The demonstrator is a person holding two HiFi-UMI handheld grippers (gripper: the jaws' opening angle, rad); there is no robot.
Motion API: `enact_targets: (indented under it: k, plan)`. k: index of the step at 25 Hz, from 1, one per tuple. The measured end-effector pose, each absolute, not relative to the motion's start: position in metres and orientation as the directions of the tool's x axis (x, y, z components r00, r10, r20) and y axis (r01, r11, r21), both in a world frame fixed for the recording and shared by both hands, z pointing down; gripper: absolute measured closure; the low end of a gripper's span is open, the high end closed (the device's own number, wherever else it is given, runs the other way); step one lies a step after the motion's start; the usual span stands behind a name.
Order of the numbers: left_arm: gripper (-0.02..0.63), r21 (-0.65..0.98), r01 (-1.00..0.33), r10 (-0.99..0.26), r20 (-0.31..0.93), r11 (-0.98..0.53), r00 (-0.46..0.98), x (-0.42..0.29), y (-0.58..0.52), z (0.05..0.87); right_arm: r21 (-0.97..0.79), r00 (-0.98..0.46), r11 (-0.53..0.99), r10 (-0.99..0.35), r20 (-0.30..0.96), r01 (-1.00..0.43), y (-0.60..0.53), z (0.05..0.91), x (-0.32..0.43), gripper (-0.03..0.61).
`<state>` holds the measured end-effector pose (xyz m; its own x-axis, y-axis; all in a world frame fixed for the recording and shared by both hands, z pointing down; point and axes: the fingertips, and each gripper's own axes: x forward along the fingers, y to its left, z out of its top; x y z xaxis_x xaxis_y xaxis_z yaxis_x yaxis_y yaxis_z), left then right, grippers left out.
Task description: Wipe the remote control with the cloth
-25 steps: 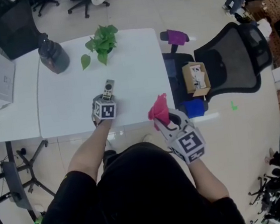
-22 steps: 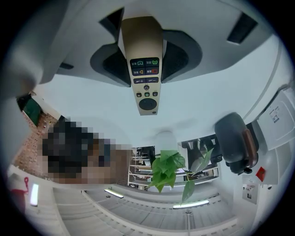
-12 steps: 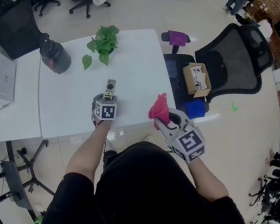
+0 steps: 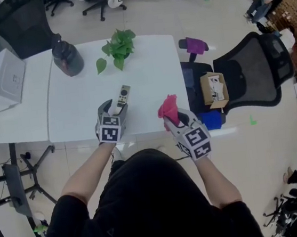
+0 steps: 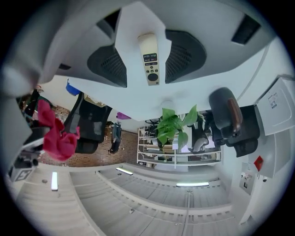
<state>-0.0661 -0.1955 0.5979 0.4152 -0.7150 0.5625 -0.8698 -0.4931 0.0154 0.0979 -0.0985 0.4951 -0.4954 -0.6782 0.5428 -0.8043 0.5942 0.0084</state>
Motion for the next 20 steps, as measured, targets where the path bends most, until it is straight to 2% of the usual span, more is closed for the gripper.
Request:
enact_targets:
  k: [11, 20]
  plan:
    - [0.348, -0.009, -0.844, -0.753, 0.458, -0.536, 0.473, -0.068, -0.161, 0.515, 0.064, -0.403, 0.598, -0.612, 0.680, -0.799, -0.158, 0.585, 0.097, 0.465]
    - [0.348, -0.086, -0.835, -0.775, 0.432, -0.544, 0.461, -0.080, -0.140, 0.484, 0.082, -0.263, 0.599, -0.466, 0.845, -0.797, -0.193, 0.683, 0.108, 0.462]
